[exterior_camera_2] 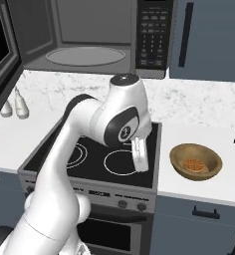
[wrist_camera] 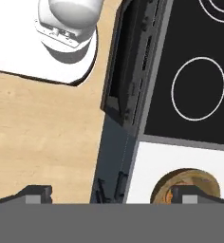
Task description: Open the microwave, place the bowl with waffle inside the microwave, then close the microwave door and turn it on.
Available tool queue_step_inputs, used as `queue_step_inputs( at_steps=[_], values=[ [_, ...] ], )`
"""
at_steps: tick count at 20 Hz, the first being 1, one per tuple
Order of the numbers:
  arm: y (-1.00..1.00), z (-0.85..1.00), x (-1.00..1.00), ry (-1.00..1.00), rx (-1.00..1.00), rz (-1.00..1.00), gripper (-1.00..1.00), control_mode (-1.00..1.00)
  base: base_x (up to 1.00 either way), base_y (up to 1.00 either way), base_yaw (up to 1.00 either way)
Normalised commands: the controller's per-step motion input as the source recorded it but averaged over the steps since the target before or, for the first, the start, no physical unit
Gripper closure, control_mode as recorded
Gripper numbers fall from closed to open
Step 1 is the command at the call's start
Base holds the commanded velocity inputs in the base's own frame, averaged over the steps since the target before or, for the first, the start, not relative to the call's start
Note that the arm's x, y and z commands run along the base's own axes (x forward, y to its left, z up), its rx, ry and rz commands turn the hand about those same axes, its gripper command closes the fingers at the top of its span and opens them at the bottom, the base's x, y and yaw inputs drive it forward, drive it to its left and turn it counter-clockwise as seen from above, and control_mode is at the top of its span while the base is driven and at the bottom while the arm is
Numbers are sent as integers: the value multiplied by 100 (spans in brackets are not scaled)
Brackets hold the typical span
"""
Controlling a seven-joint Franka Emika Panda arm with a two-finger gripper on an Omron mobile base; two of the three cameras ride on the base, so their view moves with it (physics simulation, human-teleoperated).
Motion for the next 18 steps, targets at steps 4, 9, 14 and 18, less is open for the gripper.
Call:
queue_step_inputs(
  at_steps=[4,9,14,18],
  values=[
    [-81,-47,0,10,11,-37,-100,-100,0,0,0],
    [-50,-53,2,2,22,-11,-100,-100,0,0,0],
    [-13,-53,0,-8,25,-5,-100,-100,0,0,0],
    [0,-47,0,-20,11,-13,-100,-100,0,0,0]
  ],
)
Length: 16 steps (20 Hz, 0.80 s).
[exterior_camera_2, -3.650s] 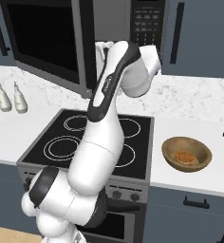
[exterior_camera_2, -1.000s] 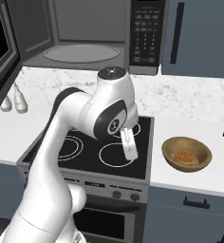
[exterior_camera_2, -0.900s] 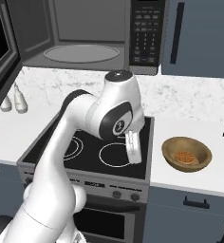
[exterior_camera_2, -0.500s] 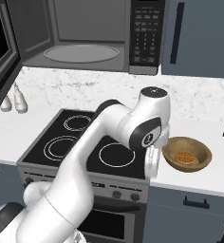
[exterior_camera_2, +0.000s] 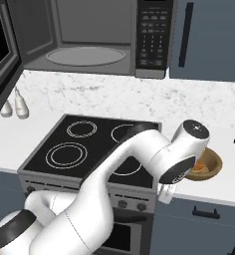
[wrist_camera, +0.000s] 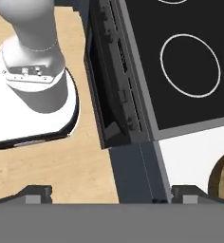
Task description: Open the microwave, place the bowl with waffle inside the microwave, then close the microwave door and turn it on.
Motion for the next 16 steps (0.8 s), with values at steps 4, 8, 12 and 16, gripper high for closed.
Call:
queue_step_inputs(
  at_steps=[4,8,12,16],
  values=[
    [0,-32,6,-24,3,-23,-100,-100,0,0,0],
    [0,-28,30,-21,0,-17,-100,-100,0,0,0],
    [0,-13,40,-17,0,-5,-100,-100,0,0,0],
    [-6,-1,39,-7,0,0,-100,-100,0,0,0]
  ],
)
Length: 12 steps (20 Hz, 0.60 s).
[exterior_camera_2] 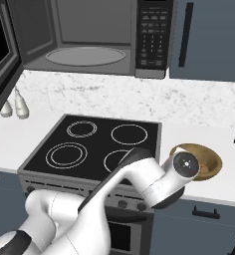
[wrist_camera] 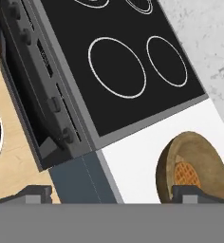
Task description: Open the microwave, place the bowl with waffle inside the microwave, then close the microwave door and turn it on.
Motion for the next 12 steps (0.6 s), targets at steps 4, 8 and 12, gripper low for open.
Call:
queue_step_inputs(
  at_steps=[4,8,12],
  values=[
    [-19,0,49,0,0,4,-100,-100,0,0,0],
    [-24,-10,55,0,-2,4,-100,-100,0,0,0],
    [-29,-26,36,0,-3,3,-100,-100,0,0,0]
  ],
)
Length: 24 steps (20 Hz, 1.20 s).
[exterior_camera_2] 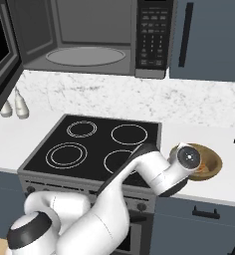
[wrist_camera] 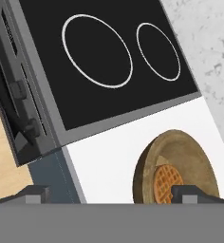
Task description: Open the microwave, place the bowl with waffle inside the microwave, then close the microwave door and turn it on.
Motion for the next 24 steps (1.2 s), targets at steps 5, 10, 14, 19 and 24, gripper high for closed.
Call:
queue_step_inputs(
  at_steps=[5,10,14,19,24],
  values=[
    [-24,-31,26,0,-4,3,-100,-100,0,0,0],
    [-22,-27,31,0,-4,3,-100,-100,0,0,0],
    [-25,-32,36,0,-4,2,-100,-100,0,0,0],
    [-21,-32,38,0,-5,1,-100,-100,0,0,0],
    [-20,-30,41,0,-2,1,-100,-100,0,0,0]
  ],
)
